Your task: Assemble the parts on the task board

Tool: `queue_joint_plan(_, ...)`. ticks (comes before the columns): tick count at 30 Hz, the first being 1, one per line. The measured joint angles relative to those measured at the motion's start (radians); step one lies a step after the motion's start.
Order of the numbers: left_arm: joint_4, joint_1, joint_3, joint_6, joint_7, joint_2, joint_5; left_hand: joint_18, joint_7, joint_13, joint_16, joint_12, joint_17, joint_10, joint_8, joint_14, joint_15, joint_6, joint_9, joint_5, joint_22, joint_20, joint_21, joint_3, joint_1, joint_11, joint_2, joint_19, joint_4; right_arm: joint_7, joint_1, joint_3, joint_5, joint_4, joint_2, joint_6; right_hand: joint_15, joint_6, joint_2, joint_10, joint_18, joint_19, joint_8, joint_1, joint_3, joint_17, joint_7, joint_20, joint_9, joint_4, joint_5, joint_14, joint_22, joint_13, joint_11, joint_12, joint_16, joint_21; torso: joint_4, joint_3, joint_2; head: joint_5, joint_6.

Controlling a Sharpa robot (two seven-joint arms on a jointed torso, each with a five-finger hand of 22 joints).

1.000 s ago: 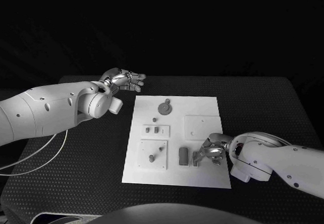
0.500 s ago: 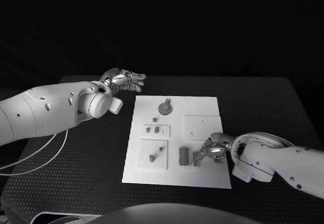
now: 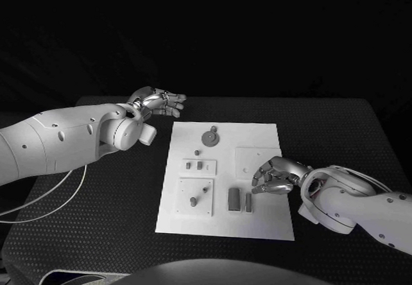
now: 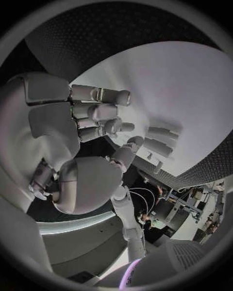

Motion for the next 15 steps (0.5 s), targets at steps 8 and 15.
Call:
queue_joint_plan(8, 0.000, 0.000, 0.000, 0.001, 0.000, 0.000, 0.000, 0.000, 0.000, 0.000, 0.000, 0.000, 0.001, 0.000, 0.000, 0.000, 0.000, 0.000, 0.000, 0.000, -0.001, 0.000, 0.000, 0.000, 0.000, 0.000, 0.000, 0.000, 0.000, 0.086, 0.000, 0.000, -0.082, -0.021, 0.003, -0.010, 0.010, -0.017, 0.073, -0.014, 0.009, -0.025, -0.008, 0.107, -0.003, -0.021, 0.009, 0.014, -0.018, -0.016, 0.000, -0.028, 0.000, -0.008, 0.011, 0.000, 0.000, 0.000, -0.0004, 0.0000, 0.000, 0.000, 0.001)
queue_joint_plan(15, 0.000, 0.000, 0.000, 0.001, -0.001, 0.000, 0.000, 0.000, 0.000, 0.000, 0.000, 0.000, 0.001, 0.000, 0.000, 0.000, 0.000, 0.000, -0.001, 0.000, -0.001, 0.000, 0.000, 0.000, 0.000, 0.000, 0.000, 0.000, 0.000, 0.105, 0.000, 0.000, -0.123, -0.028, 0.010, 0.018, 0.011, -0.016, 0.090, -0.021, 0.014, -0.035, -0.008, 0.115, -0.008, -0.024, 0.016, 0.025, -0.024, -0.016, 0.000, -0.040, 0.000, -0.009, 0.011, 0.000, -0.004, 0.000, -0.0003, -0.0001, 0.000, 0.000, 0.000)
